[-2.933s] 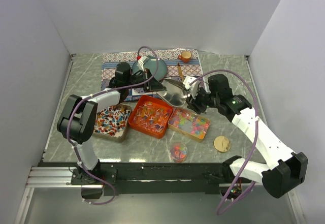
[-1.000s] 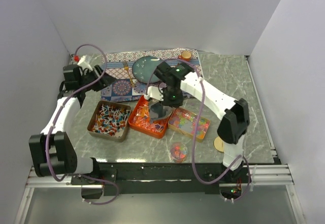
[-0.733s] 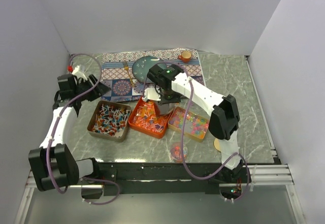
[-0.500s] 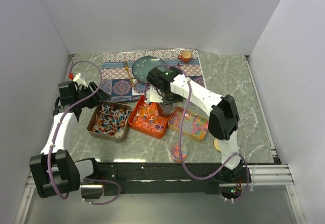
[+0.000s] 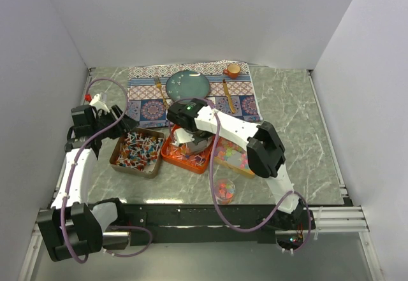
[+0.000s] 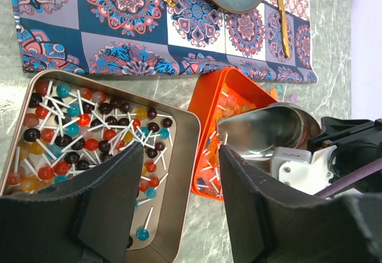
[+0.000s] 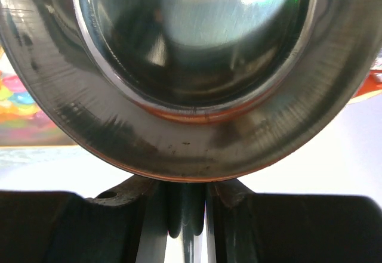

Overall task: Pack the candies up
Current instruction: Scoop the fake candies from the storage box.

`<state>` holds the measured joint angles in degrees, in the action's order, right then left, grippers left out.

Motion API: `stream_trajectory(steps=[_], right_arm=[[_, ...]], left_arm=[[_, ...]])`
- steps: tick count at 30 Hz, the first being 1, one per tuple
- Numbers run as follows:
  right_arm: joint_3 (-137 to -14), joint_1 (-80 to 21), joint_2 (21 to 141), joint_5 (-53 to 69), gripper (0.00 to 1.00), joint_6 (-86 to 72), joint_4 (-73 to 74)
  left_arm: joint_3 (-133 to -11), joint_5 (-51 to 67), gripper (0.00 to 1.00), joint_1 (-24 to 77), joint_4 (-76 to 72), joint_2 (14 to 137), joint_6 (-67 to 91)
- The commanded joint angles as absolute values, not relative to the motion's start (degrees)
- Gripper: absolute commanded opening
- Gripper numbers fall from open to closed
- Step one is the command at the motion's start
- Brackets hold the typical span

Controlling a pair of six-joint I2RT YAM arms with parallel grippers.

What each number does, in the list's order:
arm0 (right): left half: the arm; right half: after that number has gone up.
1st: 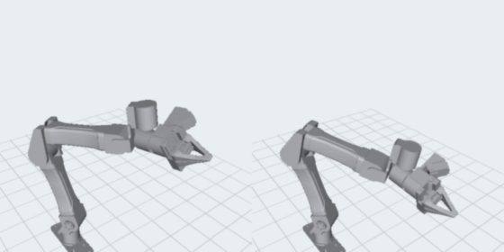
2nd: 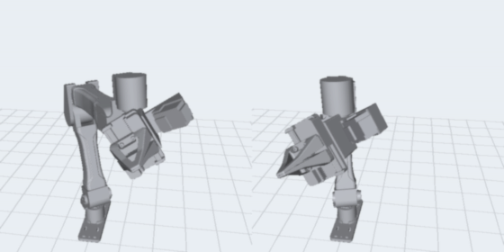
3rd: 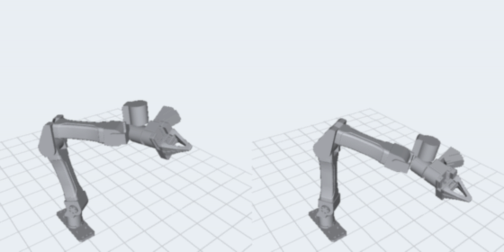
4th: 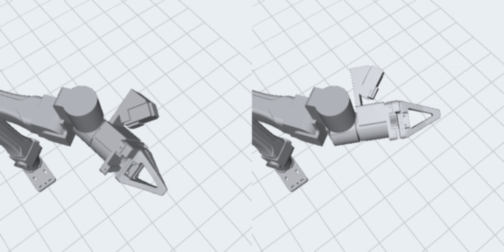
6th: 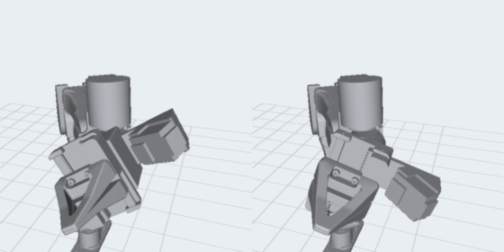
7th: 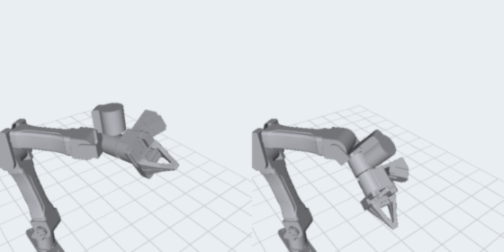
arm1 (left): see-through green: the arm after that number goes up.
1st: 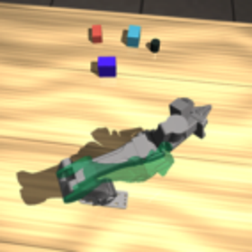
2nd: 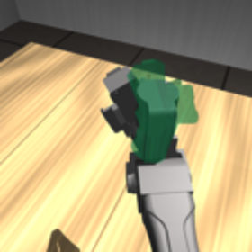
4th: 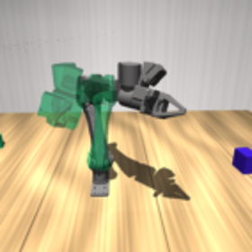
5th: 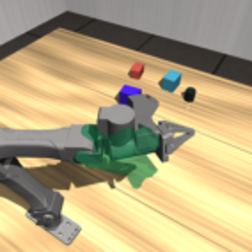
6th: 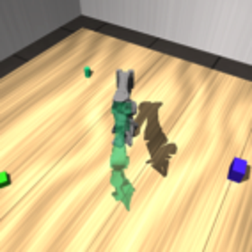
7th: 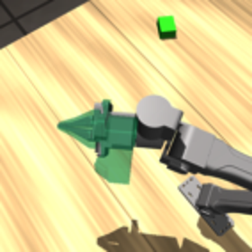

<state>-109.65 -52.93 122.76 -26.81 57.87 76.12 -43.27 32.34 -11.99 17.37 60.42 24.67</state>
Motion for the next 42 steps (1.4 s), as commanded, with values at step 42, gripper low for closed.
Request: stream_trajectory(steps=[42], right_arm=[[-91.2, -47.6, 117.8, 27.5, 0.00, 58.3, 56.3]], left_arm=[[-47.0, 31.4, 0.60, -11.9, 16.8, 68.0, 25.3]])
